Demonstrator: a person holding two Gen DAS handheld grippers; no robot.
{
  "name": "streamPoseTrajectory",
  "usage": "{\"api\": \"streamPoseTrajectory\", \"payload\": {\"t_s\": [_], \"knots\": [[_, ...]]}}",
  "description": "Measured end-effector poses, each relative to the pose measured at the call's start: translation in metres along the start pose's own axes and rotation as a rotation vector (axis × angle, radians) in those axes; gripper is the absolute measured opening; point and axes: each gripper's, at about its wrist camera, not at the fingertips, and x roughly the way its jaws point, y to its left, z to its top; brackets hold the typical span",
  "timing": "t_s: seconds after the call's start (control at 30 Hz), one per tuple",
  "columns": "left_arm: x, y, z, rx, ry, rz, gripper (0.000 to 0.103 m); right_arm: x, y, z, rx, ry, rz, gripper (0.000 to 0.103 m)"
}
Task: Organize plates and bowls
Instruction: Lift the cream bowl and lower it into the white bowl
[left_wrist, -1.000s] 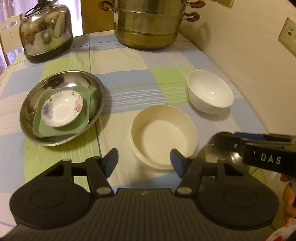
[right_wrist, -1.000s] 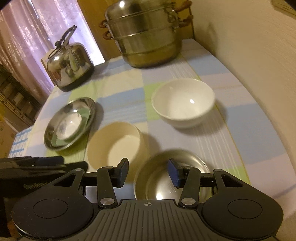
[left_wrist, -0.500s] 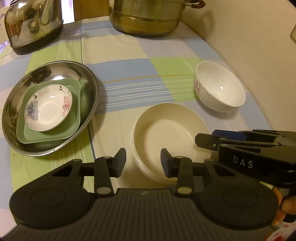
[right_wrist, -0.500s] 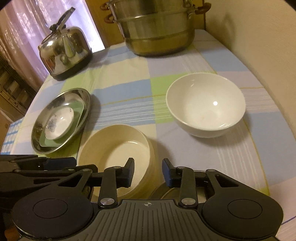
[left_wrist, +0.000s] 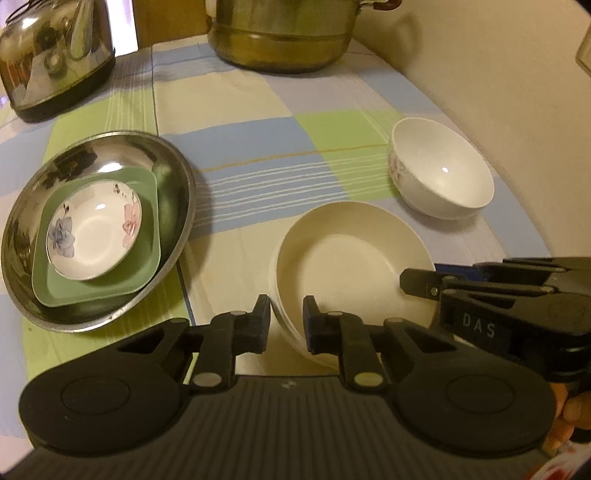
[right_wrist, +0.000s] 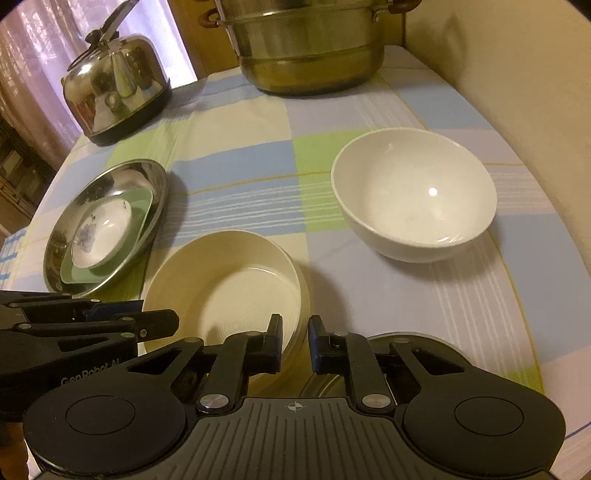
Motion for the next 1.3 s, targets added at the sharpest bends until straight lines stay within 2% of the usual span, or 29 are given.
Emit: {"api": "streamPoseTrajectory", "payload": {"t_s": [0.3, 0.57, 0.97, 1.3], "knots": [[-0.032, -0.011, 0.021, 0.03, -0.071, -0.021, 0.017, -0.034, -0.005, 0.014, 0.043, -0.071, 0.015, 0.014], [-0.048, -0.044, 0.045, 0.057, -0.151, -0.022, 0.017, -0.058, -0.024, 0.031, 0.057, -0.118, 0.004, 0.014], [-0.033, -0.097, 0.076, 0.089, -0.193, -0.046, 0.017, -0.074, -0.076, 0.051, 0.099, -0.161, -0.045, 0.014], [-0.006, -0.106, 0.103, 0.091, -0.186, -0.048, 0.017, -0.056, -0.098, 0.07, 0.109, -0.152, -0.072, 0.014]]}}
